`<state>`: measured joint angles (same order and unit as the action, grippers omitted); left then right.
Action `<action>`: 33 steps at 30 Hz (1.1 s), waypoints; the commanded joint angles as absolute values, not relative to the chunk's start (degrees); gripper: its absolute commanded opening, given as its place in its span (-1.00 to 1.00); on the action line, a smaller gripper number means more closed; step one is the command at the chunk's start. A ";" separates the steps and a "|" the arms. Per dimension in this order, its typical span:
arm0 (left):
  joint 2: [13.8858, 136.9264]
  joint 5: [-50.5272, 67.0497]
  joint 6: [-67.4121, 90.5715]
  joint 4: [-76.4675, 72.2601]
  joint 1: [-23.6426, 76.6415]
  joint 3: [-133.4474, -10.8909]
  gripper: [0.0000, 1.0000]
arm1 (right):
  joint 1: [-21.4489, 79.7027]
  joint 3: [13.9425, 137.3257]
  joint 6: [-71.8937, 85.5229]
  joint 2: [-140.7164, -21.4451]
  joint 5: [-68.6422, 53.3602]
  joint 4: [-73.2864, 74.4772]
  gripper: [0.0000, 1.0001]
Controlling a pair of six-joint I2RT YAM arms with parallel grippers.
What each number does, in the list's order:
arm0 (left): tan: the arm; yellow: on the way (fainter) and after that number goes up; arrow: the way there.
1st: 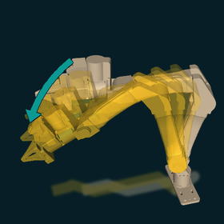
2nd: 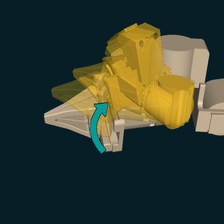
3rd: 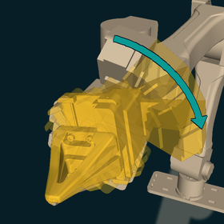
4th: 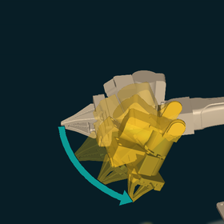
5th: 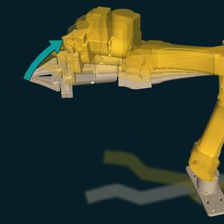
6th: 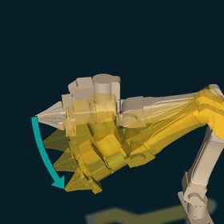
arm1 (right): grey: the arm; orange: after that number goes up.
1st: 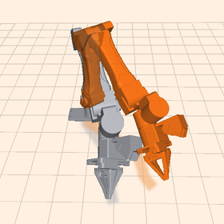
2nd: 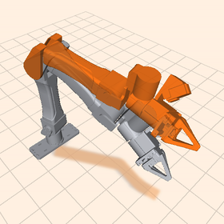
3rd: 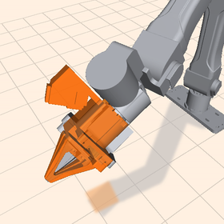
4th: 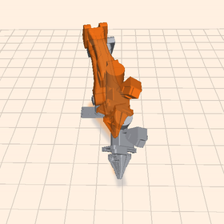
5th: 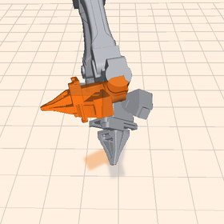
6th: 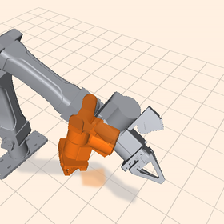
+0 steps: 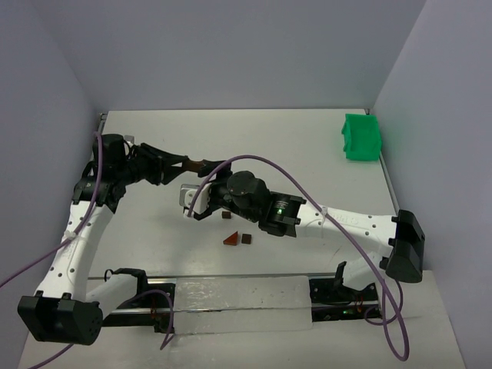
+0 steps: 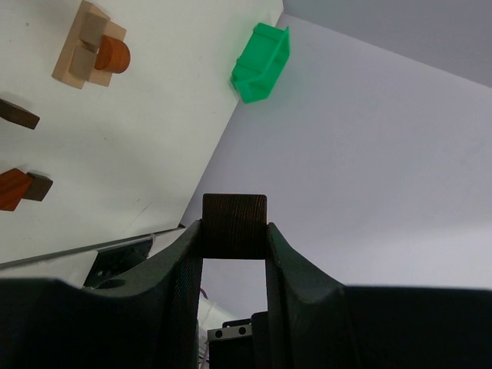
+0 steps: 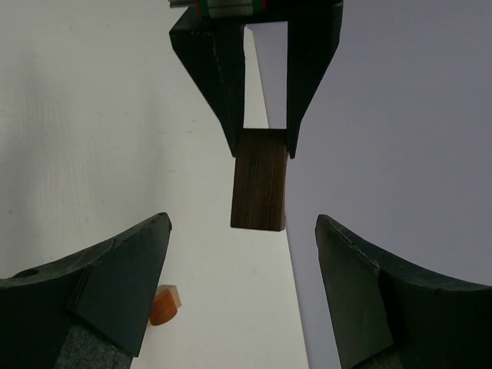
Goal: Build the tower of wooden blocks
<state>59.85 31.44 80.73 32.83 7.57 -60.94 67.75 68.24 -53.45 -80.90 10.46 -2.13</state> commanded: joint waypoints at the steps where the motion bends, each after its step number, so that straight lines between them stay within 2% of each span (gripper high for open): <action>1: 60.25 30.08 82.37 36.12 8.53 -64.12 -0.99 | 68.05 72.38 -53.15 -82.12 9.32 -3.76 0.65; 12: 60.29 30.41 82.80 36.30 9.57 -65.20 -0.99 | 67.42 73.65 -55.69 -85.58 9.04 -3.36 0.51; 17: 60.03 30.35 82.74 36.53 9.67 -65.51 -0.99 | 66.83 73.76 -55.90 -86.51 9.72 -3.31 0.34; 23: 59.77 30.41 82.97 36.30 9.84 -64.69 -0.99 | 66.27 74.70 -56.16 -87.36 11.16 -3.69 -0.07; 25: 59.64 30.49 82.97 36.35 9.84 -64.56 -0.99 | 65.92 74.92 -56.07 -87.62 11.63 -3.73 -0.10; 27: 59.57 30.50 82.97 36.32 9.84 -64.49 -0.99 | 65.77 75.04 -55.92 -87.65 12.23 -4.17 -0.09; 33: 59.24 30.48 83.06 36.47 9.84 -63.77 -0.99 | 65.13 74.27 -56.07 -86.29 12.69 -5.71 0.40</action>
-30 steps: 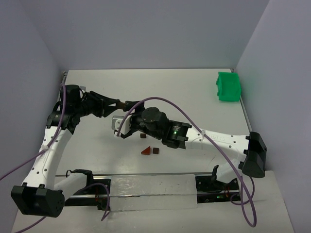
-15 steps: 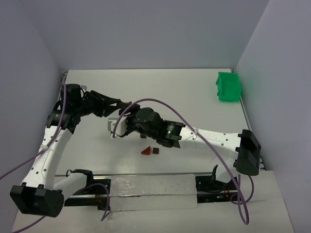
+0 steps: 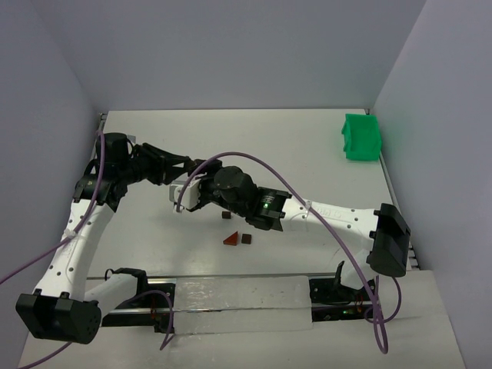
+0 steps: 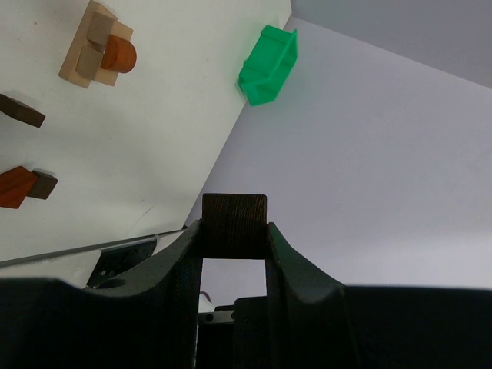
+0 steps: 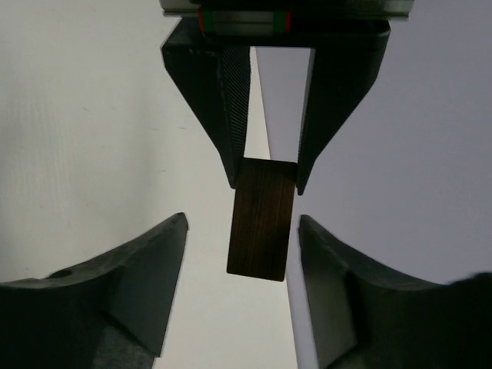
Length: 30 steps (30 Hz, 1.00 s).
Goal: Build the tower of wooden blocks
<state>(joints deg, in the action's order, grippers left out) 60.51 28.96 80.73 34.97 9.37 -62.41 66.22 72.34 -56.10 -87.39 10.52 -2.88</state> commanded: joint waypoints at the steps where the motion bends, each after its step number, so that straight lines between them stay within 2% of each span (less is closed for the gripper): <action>1: 59.24 30.43 83.06 36.47 9.83 -63.60 -0.99 | 65.13 74.29 -56.07 -86.20 12.83 -5.71 0.43; 6: 59.31 30.85 83.41 36.14 9.84 -63.72 -1.00 | 65.13 73.87 -57.55 -86.16 13.49 -5.73 0.49; 11: 59.32 31.12 83.50 36.22 9.84 -64.32 -0.99 | 64.59 74.19 -58.18 -87.26 13.63 -5.29 0.42; 16: 59.07 31.37 83.58 36.22 9.92 -63.99 -0.99 | 64.50 75.23 -58.51 -88.23 13.36 -4.39 0.05; 21: 58.98 31.87 83.76 35.86 9.93 -63.72 -0.99 | 64.16 75.09 -59.24 -88.77 13.97 -4.57 -0.09; 26: 58.67 32.33 83.94 35.65 9.93 -63.25 -0.99 | 63.77 75.30 -59.25 -88.73 13.89 -3.72 -0.63; 28: 58.62 32.51 83.94 35.44 9.93 -63.03 -0.99 | 63.80 75.73 -58.92 -88.60 13.81 -3.13 -0.94; 30: 58.65 32.55 83.96 35.13 9.93 -62.90 -0.97 | 63.81 75.88 -58.48 -88.27 13.68 -2.64 -1.00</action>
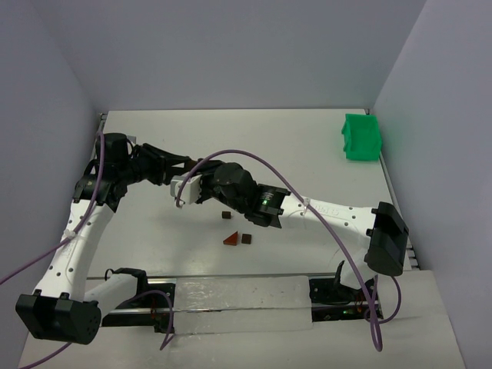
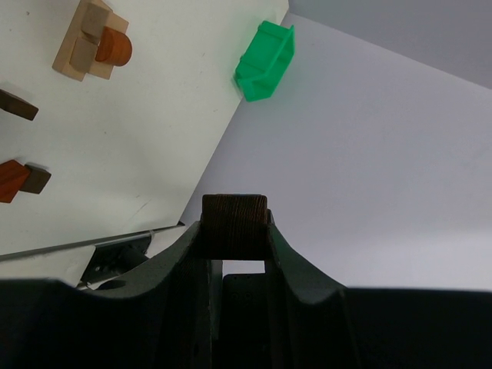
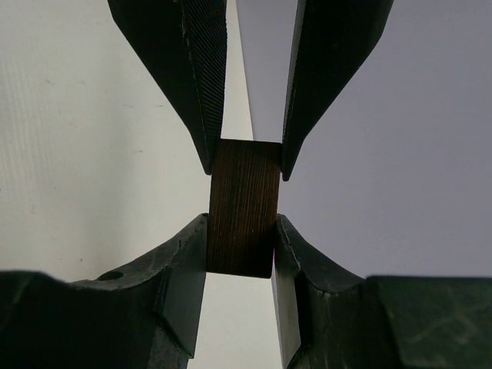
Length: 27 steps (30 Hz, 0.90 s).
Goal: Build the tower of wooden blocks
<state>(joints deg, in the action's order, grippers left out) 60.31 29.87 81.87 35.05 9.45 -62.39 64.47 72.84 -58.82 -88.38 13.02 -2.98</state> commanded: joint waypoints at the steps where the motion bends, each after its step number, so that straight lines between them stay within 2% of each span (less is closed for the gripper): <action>1: 58.72 32.70 84.05 34.98 9.93 -62.78 -0.90 | 63.81 75.94 -58.28 -88.05 13.53 -2.22 -1.00; 3: 58.80 33.23 84.22 34.40 9.93 -62.37 -0.64 | 63.81 75.94 -57.81 -87.40 12.97 -1.82 -1.00; 7: 58.97 34.13 84.31 33.64 9.66 -61.76 0.55 | 63.81 75.94 -56.39 -86.04 12.24 -0.53 -1.00; 9: 59.00 33.99 83.82 34.24 9.14 -61.70 0.94 | 63.84 75.76 -55.84 -85.38 12.07 0.20 -1.00; 13: 59.34 33.59 81.51 36.27 5.57 -62.47 0.98 | 63.61 75.26 -51.31 -82.56 12.01 4.95 -1.00; 17: 61.22 33.34 74.01 39.39 0.69 -65.72 0.99 | 61.69 77.69 -36.71 -80.85 9.79 15.18 -1.00; 24: 64.38 31.42 62.29 41.55 -10.94 -68.64 0.98 | 45.86 78.62 -4.31 -77.72 -9.62 24.72 -1.00; 27: 63.92 29.97 60.47 41.10 -13.27 -68.54 0.98 | 39.91 79.77 5.64 -78.83 -13.50 25.93 -1.00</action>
